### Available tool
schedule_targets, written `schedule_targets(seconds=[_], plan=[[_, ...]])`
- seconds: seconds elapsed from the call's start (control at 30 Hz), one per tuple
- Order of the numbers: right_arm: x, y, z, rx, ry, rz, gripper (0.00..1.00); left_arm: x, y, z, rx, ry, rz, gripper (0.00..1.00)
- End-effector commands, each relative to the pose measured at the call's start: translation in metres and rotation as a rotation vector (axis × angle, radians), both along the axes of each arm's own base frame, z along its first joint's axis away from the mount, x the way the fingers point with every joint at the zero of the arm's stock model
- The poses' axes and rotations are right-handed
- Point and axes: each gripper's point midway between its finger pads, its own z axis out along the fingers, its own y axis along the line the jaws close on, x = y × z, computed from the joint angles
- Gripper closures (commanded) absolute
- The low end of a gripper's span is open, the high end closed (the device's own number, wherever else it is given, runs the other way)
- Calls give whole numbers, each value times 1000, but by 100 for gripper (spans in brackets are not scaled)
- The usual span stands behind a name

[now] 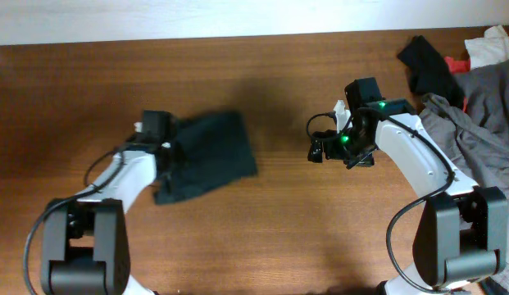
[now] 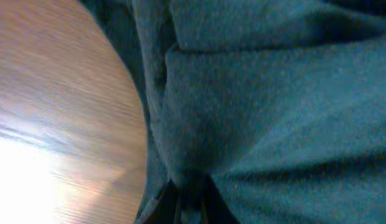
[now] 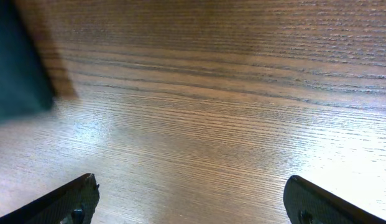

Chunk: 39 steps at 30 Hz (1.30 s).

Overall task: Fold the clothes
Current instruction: 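Drag the folded square leftward to the table's left edge with the left gripper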

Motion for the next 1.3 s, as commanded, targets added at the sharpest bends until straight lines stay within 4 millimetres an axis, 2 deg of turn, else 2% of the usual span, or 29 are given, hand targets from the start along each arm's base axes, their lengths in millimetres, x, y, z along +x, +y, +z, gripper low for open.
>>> schedule_targets(seconds=[0.0, 0.1, 0.17, 0.3, 0.4, 0.53, 0.67, 0.87, 0.93, 1.0, 1.07, 1.17, 1.27], plan=[[5, -3, 9, -12, -37, 1, 1, 7, 46, -2, 29, -42, 169, 99], [5, -3, 9, -12, -37, 1, 1, 16, 86, 5, 20, -113, 297, 99], [5, -3, 9, -12, -37, 1, 1, 16, 114, 8, 16, -141, 383, 99], [5, -3, 9, -12, -37, 1, 1, -5, 178, 9, -15, -166, 639, 100], [5, -3, 9, -12, -37, 1, 1, -23, 215, 9, -35, -183, 795, 100], [5, -3, 9, -12, -37, 1, 1, -39, 249, 11, -82, -217, 884, 99], [5, -3, 9, -12, -37, 1, 1, -48, 262, 11, -167, -237, 918, 99], [5, -3, 9, -12, -37, 1, 1, -52, 256, 7, -228, -215, 914, 98], [5, -3, 9, -12, -37, 1, 1, -56, 253, 4, -232, -195, 916, 81], [5, -3, 9, -12, -37, 1, 2, -55, 254, 5, -220, -196, 892, 57], [5, -3, 9, -12, -37, 1, 1, -49, 255, 15, -202, -213, 816, 38], [5, -3, 9, -12, -37, 1, 1, -36, 251, 38, -230, -260, 742, 36], [5, -3, 9, -12, -37, 1, 1, -26, 244, 72, -275, -316, 699, 38]])
